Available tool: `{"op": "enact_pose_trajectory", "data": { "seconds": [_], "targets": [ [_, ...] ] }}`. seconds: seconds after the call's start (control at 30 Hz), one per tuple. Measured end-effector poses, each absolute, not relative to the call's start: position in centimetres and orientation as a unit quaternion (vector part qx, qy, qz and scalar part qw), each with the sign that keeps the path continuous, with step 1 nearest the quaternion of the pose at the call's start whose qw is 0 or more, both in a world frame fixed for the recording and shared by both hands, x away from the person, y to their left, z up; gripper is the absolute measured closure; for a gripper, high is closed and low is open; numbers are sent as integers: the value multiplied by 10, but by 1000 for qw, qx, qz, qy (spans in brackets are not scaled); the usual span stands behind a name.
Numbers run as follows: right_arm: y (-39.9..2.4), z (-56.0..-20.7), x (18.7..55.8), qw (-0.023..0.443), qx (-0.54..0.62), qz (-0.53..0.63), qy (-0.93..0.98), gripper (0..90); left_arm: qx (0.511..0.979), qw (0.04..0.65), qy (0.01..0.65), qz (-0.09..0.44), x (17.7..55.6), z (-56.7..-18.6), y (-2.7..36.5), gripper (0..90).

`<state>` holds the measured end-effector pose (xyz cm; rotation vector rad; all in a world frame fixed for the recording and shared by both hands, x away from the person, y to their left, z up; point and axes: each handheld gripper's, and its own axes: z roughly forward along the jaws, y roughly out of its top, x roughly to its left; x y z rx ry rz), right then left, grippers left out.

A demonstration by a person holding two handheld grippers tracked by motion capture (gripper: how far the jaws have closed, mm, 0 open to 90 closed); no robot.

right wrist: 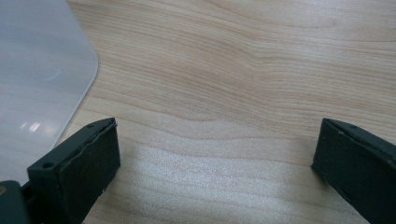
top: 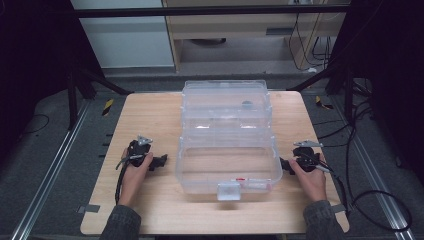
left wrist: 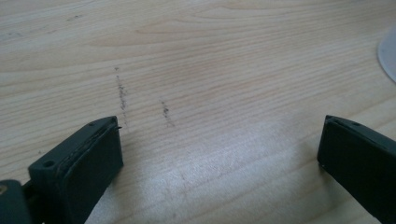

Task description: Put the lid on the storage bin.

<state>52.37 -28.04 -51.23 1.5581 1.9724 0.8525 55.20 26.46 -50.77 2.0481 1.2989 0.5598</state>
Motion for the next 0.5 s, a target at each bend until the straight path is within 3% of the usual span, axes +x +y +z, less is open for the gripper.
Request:
{"op": "enact_pose_trajectory", "data": {
  "seconds": [0.33, 0.5],
  "targets": [
    [-287, -511, 516, 239, 546, 327, 733, 96, 804, 320, 451, 217, 538, -491, 254, 41],
    [-287, -501, 505, 260, 528, 293, 753, 146, 820, 322, 425, 209, 520, -478, 253, 43]
  ]
}}
